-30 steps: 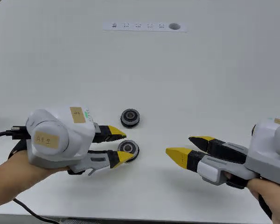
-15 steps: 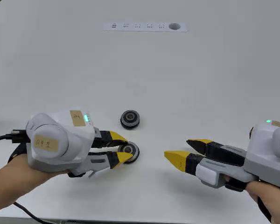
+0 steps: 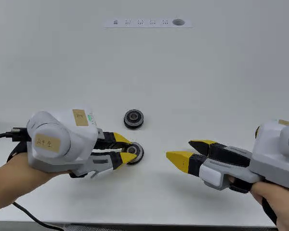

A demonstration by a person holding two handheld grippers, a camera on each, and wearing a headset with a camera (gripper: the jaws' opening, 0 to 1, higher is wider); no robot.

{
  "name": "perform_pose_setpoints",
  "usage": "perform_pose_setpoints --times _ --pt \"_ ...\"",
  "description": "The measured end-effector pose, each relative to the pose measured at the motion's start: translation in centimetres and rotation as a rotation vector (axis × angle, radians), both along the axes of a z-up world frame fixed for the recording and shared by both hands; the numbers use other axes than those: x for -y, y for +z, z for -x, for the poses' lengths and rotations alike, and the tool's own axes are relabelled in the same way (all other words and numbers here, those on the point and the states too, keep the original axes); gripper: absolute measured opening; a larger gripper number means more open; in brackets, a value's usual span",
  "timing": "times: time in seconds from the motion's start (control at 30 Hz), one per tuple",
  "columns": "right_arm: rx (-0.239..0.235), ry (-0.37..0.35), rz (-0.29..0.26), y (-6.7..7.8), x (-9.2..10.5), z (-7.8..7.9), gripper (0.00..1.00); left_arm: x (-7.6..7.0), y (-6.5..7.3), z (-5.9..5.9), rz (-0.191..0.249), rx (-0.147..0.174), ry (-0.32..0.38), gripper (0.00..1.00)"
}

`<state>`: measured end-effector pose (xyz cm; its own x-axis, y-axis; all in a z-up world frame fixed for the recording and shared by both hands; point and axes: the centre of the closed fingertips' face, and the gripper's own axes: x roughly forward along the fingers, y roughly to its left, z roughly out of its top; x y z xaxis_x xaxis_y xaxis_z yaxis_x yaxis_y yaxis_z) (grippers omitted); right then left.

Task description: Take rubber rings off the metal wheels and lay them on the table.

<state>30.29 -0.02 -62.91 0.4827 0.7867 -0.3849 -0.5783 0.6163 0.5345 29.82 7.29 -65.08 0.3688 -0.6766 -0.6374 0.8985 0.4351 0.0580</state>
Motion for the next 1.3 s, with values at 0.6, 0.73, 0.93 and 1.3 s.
perform_pose_setpoints --times 0.6,0.73,0.93,1.3 --pt "-0.198 -0.038 -0.258 1.0 -4.7 0.2 0.49 -0.2 -0.1 0.0 -0.042 0.000 -0.057 0.13" --pt "-0.231 -0.043 -0.263 0.6 -5.5 0.1 0.49 -0.1 -0.1 0.0 -0.047 0.005 -0.072 0.13" --pt "-0.290 -0.041 -0.266 -0.4 -6.2 0.3 0.49 -0.2 -0.2 -0.1 -0.058 0.001 -0.102 0.13" --pt "-0.359 -0.047 -0.297 -0.7 -7.1 0.4 0.48 -0.1 -0.1 0.0 -0.062 0.005 -0.121 0.13"
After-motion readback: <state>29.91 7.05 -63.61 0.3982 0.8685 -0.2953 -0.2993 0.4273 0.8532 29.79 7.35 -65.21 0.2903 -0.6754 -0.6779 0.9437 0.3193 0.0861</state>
